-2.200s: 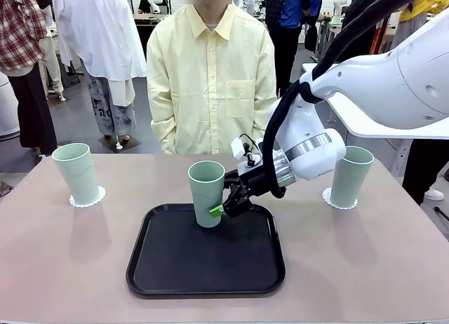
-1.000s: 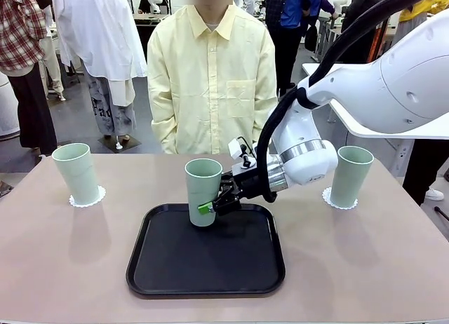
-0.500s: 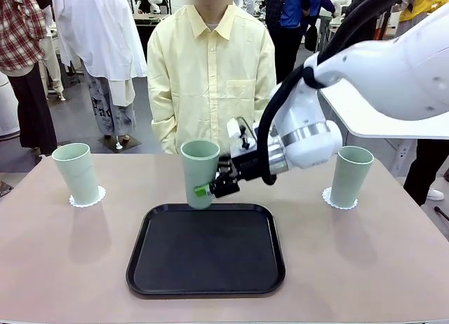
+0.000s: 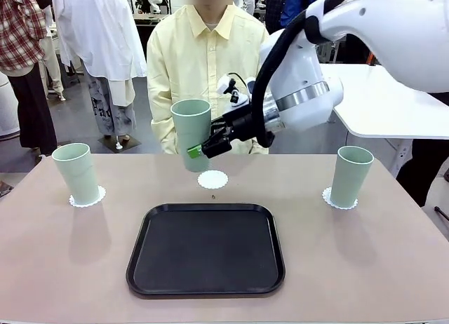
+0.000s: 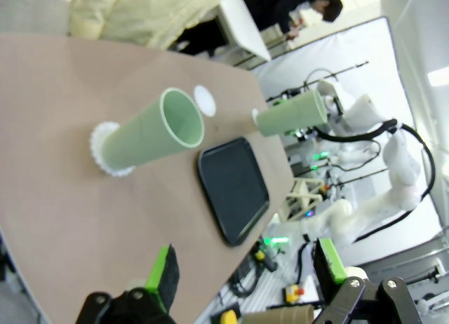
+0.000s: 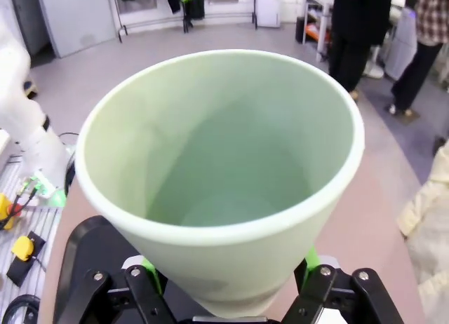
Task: Place coasters on the table and set cups on them.
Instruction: Take one Reusable plastic cup from the Flat Tray and place it on a coaster set by the human.
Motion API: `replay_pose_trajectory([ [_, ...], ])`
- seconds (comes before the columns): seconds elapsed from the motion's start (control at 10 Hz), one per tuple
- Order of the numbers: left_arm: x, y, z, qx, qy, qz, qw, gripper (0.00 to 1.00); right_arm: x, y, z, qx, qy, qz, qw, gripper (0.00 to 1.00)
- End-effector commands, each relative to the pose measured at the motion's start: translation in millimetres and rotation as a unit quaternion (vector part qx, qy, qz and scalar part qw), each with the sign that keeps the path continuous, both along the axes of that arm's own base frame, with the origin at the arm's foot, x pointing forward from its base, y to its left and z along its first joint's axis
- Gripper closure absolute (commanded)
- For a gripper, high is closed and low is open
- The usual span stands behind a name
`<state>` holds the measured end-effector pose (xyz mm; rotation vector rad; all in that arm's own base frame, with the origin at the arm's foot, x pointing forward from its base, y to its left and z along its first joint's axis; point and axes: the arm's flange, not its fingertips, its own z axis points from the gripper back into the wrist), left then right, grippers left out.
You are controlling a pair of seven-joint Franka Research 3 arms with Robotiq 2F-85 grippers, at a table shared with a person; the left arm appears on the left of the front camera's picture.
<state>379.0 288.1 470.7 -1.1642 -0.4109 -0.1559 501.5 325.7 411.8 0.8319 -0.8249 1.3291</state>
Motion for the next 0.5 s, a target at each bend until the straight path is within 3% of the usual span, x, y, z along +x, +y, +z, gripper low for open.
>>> replay_pose_trajectory([
  [0.0,-1,0,2,-0.002,-0.003,0.0,1.0,0.0,49,12,-4,-0.02,0.027,-0.012,0.999,0.78],
  [0.2,-1,0,2,-0.002,-0.003,0.0,1.0,0.0,83,5,-6,-0.017,0.047,-0.011,0.999,0.78],
  [0.4,-1,0,2,-0.002,-0.003,0.0,1.0,0.0,90,0,-12,-0.019,0.052,-0.011,0.998,0.78],
])
